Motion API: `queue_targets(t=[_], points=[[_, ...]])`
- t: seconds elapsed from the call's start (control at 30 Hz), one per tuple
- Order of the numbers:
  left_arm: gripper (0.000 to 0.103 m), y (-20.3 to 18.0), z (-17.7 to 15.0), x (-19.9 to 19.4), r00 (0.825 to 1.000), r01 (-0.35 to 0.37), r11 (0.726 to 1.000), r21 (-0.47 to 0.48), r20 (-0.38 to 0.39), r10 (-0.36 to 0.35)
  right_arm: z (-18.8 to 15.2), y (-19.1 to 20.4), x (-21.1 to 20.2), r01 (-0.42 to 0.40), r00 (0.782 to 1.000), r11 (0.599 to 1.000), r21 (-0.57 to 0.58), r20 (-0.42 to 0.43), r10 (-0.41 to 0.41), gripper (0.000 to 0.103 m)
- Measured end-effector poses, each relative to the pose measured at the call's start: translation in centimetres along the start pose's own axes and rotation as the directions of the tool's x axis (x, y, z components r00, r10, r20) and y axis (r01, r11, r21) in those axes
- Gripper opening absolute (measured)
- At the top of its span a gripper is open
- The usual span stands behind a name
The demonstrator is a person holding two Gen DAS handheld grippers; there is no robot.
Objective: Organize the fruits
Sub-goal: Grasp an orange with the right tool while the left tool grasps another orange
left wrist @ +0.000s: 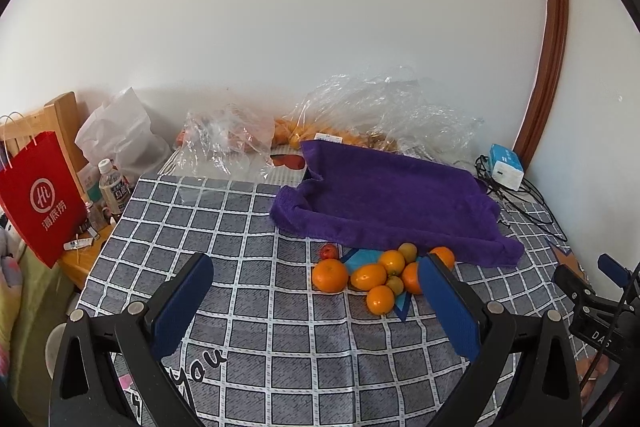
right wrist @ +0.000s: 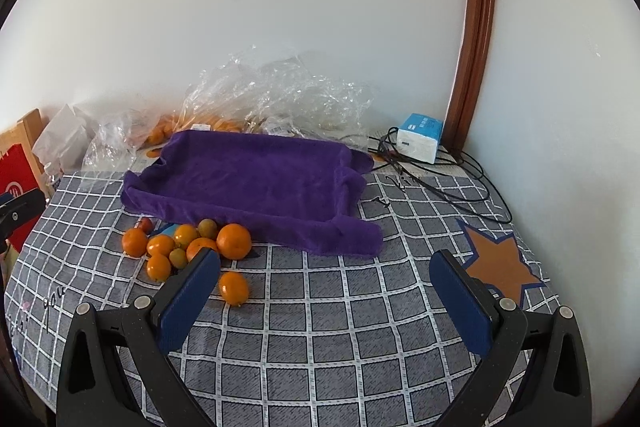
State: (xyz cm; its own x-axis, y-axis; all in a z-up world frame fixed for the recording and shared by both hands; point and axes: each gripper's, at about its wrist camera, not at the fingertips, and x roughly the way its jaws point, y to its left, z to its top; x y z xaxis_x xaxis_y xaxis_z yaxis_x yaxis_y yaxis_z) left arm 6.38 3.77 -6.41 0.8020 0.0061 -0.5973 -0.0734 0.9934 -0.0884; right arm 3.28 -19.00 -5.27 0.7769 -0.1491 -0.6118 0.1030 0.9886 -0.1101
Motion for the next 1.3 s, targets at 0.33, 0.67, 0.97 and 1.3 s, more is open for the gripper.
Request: queue_targets(t=[0.33, 0.67, 0.97, 1.3], points=[[0.078, 4.1, -2.5, 5.7, 0.995, 0.000, 0.997, -0.079, -0.100, -0.008, -2.2, 1.3, 6.5, -0.119, 0.982, 0.993, 0.024, -0.145, 0.122, 0.081], [0.078, 5.1, -4.1, 8.8, 0.984, 0.011, 0.996, -0.086, -0.176, -0.026, -4.6, 5.8, 11.0, -0.267, 0.937, 0.964, -0.005, -0.236, 0.258, 0.060], [0.078, 2.8, -4.0, 11.1, 0.978, 0.063, 0.996, -0.059, -0.193, -0.073, -5.2, 6.8, 12.1, -0.295, 0.930, 0.954, -0.058, -0.247, 0.272, 0.032], [0.077, 0.2, -3.6, 14.3, 0.968, 0.113, 0.990, -0.084, -0.215, -0.129, -5.4, 2.3, 12.4, -0.166, 0.965, 0.986, -0.030, -0.209, 0.156, 0.032]])
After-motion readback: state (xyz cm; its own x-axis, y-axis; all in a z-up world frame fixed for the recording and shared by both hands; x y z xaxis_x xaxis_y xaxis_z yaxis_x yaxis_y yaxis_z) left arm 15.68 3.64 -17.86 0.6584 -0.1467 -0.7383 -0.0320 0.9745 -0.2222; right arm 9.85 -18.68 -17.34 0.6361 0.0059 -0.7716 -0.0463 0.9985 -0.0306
